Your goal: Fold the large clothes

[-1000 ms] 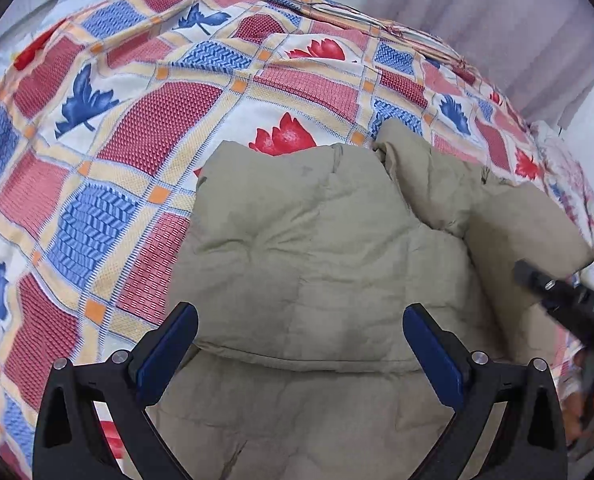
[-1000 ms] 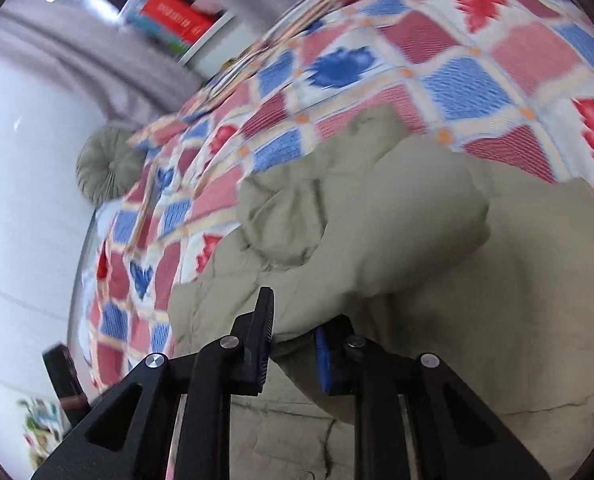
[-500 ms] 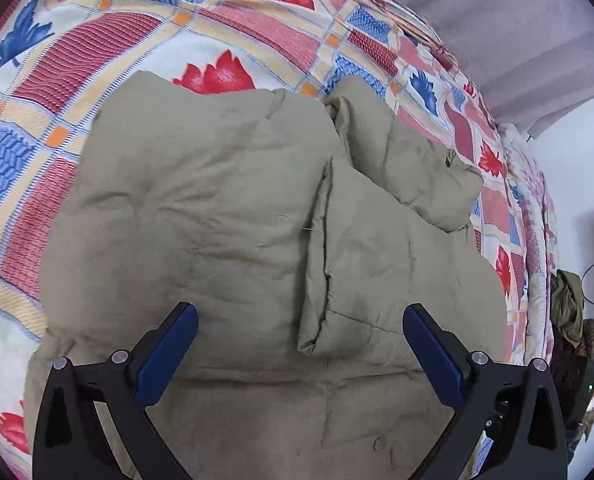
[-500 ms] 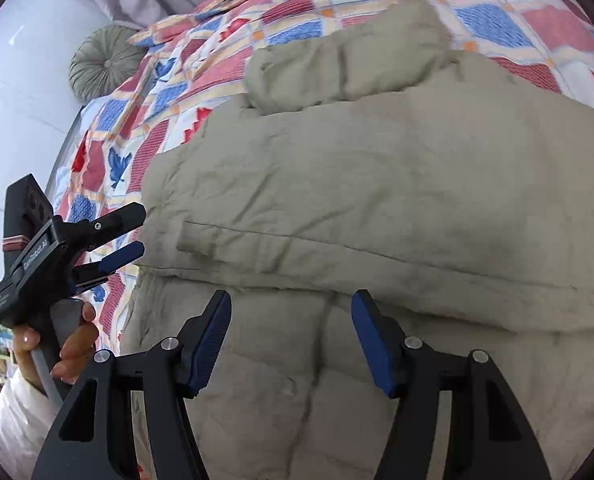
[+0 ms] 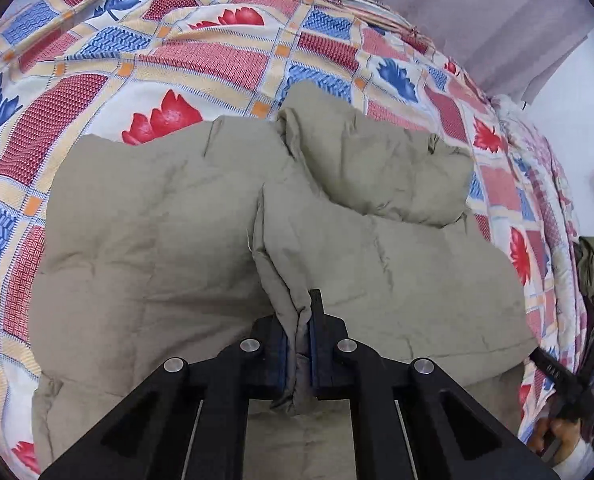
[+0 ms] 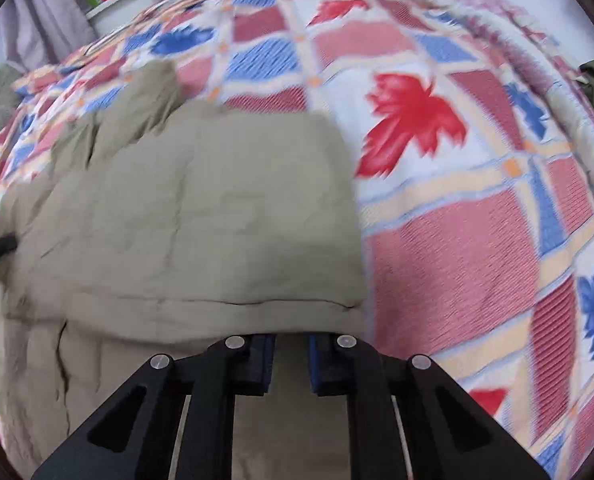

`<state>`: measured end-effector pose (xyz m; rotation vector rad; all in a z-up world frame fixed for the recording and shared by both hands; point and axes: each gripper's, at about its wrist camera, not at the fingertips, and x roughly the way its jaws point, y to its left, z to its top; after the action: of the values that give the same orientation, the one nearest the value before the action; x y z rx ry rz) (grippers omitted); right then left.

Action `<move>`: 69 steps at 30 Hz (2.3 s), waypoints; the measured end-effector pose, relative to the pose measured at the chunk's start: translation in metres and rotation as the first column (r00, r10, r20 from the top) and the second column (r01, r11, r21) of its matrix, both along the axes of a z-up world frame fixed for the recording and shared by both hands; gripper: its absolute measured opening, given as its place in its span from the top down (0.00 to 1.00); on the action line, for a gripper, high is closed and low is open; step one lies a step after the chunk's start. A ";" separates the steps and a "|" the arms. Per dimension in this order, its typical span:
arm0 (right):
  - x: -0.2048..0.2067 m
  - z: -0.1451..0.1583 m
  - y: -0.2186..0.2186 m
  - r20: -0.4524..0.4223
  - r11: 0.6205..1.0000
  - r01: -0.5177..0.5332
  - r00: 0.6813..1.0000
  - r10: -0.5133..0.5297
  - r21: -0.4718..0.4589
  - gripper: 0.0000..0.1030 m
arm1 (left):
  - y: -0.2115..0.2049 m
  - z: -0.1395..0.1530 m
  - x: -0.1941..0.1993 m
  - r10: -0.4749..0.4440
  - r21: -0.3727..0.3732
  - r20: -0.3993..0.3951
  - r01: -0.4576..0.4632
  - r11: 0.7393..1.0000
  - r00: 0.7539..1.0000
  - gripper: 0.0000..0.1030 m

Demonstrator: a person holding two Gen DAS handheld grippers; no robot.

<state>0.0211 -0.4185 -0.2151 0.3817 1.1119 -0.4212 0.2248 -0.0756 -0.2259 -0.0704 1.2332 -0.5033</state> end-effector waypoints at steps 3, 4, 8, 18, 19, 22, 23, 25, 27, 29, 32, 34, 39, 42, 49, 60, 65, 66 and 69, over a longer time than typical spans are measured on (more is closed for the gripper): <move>0.001 -0.001 -0.015 0.018 0.999 0.023 1.000 -0.024 0.036 0.87 | 0.003 -0.025 -0.002 -0.009 0.123 0.004 0.008 0.992 1.000 0.91; 0.003 -0.007 -0.014 0.004 1.000 0.019 1.000 -0.020 0.025 0.87 | 0.004 -0.032 -0.002 -0.011 0.144 0.008 0.010 0.989 1.000 0.91; 0.007 -0.037 -0.011 -0.029 0.995 0.062 0.998 -0.060 0.079 0.88 | 0.011 -0.028 -0.004 -0.002 0.183 0.034 -0.005 0.983 0.999 0.91; -0.035 -0.005 0.007 -0.058 0.978 0.009 0.998 0.003 0.209 0.83 | 0.040 0.030 -0.009 -0.003 0.205 0.135 -0.025 0.978 0.991 0.90; -0.042 0.001 0.008 -0.048 0.976 0.007 0.999 0.003 0.217 0.83 | 0.036 0.033 -0.008 -0.009 0.196 0.138 -0.019 0.980 0.990 0.90; -0.051 0.024 -0.003 0.035 0.984 0.040 0.998 -0.047 0.174 0.83 | 0.013 0.036 -0.006 -0.051 0.200 0.143 0.021 0.980 0.988 0.90; -0.049 0.029 -0.011 0.061 0.984 0.060 0.996 -0.071 0.165 0.83 | 0.005 0.035 -0.006 -0.062 0.202 0.147 0.031 0.979 0.987 0.90; -0.037 0.033 -0.031 0.088 0.981 0.108 0.988 -0.123 0.158 0.83 | -0.012 0.032 -0.006 -0.070 0.189 0.144 0.042 0.981 0.987 0.90; -0.024 0.033 -0.044 0.102 0.975 0.131 0.983 -0.151 0.179 0.83 | -0.024 0.029 -0.008 -0.073 0.180 0.142 0.047 0.983 0.987 0.90; -0.004 0.030 -0.049 0.124 0.977 0.112 0.983 -0.135 0.182 0.83 | -0.039 0.013 -0.011 -0.094 0.275 0.152 0.049 0.960 0.984 0.90; 0.019 0.014 -0.040 0.094 0.987 0.034 0.994 -0.049 0.158 0.83 | -0.044 -0.025 -0.011 -0.110 0.387 0.093 0.066 0.920 0.990 0.90; 0.029 -0.010 -0.035 0.018 0.991 0.013 1.000 -0.016 0.130 0.83 | -0.039 -0.036 -0.011 -0.103 0.359 0.097 0.061 0.931 0.990 0.90; 0.025 -0.050 -0.041 0.009 0.993 0.030 0.999 -0.031 0.115 0.84 | -0.038 -0.039 -0.011 -0.099 0.348 0.099 0.058 0.936 0.990 0.90; 0.023 -0.047 -0.038 0.019 0.995 0.039 0.999 -0.041 0.093 0.84 | -0.033 -0.034 -0.011 -0.082 0.339 0.088 0.047 0.940 0.993 0.90; -0.005 -0.013 -0.016 -0.028 0.995 0.011 1.000 -0.014 -0.098 0.71 | -0.019 -0.016 -0.014 -0.043 0.368 0.065 0.016 0.930 0.997 0.90; -0.062 0.012 -0.006 -0.038 0.996 0.090 0.995 -0.089 0.028 0.57 | 0.002 0.010 -0.041 -0.050 0.378 0.055 0.026 0.925 0.997 0.90; -0.067 0.018 0.006 -0.035 0.992 0.098 0.995 -0.096 0.081 0.49 | 0.017 0.011 -0.056 -0.021 0.376 0.049 0.001 0.926 0.999 0.90; -0.068 0.019 0.009 -0.035 0.991 0.097 0.995 -0.094 0.089 0.49 | 0.020 0.011 -0.060 -0.018 0.375 0.042 0.001 0.927 0.999 0.90; -0.068 0.022 0.019 -0.032 0.990 0.087 0.996 -0.084 0.109 0.45 | 0.030 0.010 -0.072 -0.007 0.371 0.022 -0.001 0.928 1.000 0.90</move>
<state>-0.0473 -0.3999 -0.1932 0.5238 1.1518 -0.4423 0.1531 -0.0458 -0.2158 0.2591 1.2879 -0.2646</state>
